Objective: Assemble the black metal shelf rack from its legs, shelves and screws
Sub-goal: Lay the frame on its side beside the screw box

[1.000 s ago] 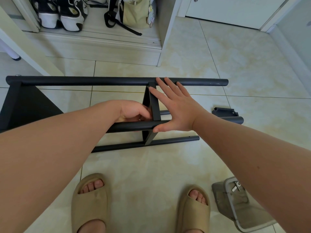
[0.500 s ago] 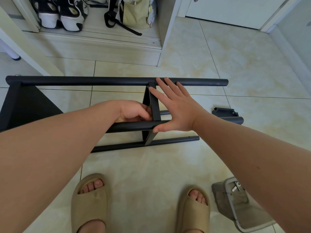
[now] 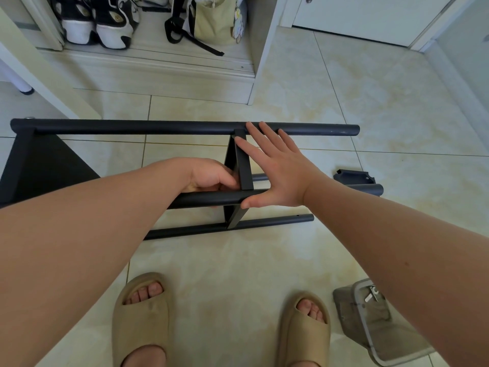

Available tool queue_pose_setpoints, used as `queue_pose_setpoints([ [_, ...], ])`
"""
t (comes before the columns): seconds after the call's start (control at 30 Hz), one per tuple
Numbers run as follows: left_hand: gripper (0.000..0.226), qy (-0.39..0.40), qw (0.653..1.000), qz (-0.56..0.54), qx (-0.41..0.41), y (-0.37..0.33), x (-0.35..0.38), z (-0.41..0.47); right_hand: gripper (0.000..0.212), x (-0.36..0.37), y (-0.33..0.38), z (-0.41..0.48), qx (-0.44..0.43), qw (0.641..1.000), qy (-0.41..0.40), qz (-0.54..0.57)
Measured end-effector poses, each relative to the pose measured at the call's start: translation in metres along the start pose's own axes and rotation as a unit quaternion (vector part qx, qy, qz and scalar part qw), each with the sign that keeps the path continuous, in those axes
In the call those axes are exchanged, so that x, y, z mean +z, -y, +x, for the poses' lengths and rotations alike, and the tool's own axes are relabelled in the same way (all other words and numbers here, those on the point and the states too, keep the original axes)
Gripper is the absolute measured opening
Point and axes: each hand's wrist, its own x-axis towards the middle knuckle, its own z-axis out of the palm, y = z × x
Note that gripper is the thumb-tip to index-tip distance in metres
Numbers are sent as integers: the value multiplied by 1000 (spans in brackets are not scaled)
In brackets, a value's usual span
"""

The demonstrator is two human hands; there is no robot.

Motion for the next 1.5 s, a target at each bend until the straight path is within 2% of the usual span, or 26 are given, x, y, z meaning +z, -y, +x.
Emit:
queue_pose_setpoints([
  [0.23,18,21,999,-44,4,-1,0,-1,123,0,0,0,-1,1000,1,-1],
  [0.4,16,2,1000,3,-31,-4,2,-1,123,0,0,0,-1,1000,1,2],
  [0.7,17,-3,999,-19,27,1,0,-1,124,-1,0,0,2,1000,7,4],
  [0.97,21,1,999,-14,34,2,-1,2,124,0,-1,0,-2,1000,4,3],
  [1.1,19,2,998,-53,16,-2,2,-2,124,2,-2,0,-3,1000,1,3],
  [1.17,17,-91,995,1,28,-5,4,-2,123,2,-2,0,0,1000,0,8],
  [1.2,14,-162,983,80,39,-5,5,-2,123,2,-2,-1,2,1000,0,13],
  [1.27,12,-302,917,250,76,-4,11,-7,121,4,-1,-6,11,999,-3,30],
  [1.3,13,-339,887,297,99,-3,15,-12,119,6,1,-10,20,999,-3,46],
  [1.37,16,-342,869,336,122,-2,20,-25,113,9,7,-20,49,995,6,86],
  [1.43,16,-297,875,371,96,-1,22,-38,110,11,12,-28,89,989,18,114],
  [1.5,27,-250,873,413,66,-2,24,-52,109,10,17,-35,120,984,30,131],
])
